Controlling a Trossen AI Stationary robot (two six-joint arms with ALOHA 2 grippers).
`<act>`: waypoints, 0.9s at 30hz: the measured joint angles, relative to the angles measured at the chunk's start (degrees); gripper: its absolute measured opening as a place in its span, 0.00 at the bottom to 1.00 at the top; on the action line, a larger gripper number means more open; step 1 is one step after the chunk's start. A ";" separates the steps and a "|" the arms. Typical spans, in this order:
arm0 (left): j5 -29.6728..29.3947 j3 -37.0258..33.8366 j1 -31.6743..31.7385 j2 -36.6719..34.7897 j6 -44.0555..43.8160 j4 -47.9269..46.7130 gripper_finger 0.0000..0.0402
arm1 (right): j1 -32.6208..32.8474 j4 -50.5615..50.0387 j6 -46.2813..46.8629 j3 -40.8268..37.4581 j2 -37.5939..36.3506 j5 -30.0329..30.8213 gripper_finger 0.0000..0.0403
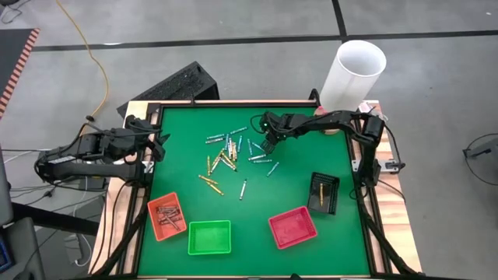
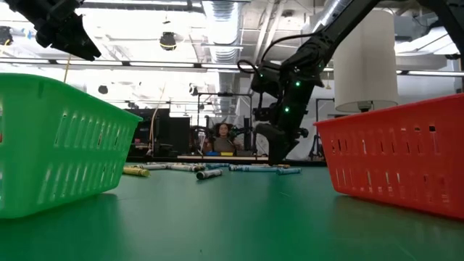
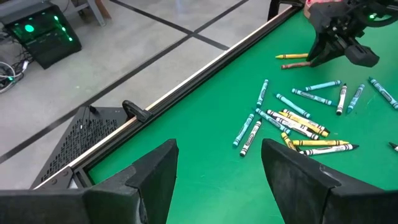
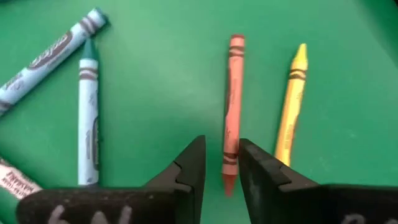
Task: Sort crayons
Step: Put the brown crayon into the orange bin
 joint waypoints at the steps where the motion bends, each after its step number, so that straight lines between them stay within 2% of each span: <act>1: 0.00 0.00 0.01 -0.02 0.00 0.00 0.56 | 0.06 -0.27 0.00 0.00 0.00 0.00 0.24; 23: 0.00 0.00 0.01 0.00 -0.17 0.00 0.56 | -0.82 -1.02 -4.50 0.04 -0.02 0.16 0.23; 27: 0.00 0.00 0.02 0.00 -0.17 0.02 0.56 | -0.85 -0.95 -4.94 -0.51 -0.04 -2.13 0.23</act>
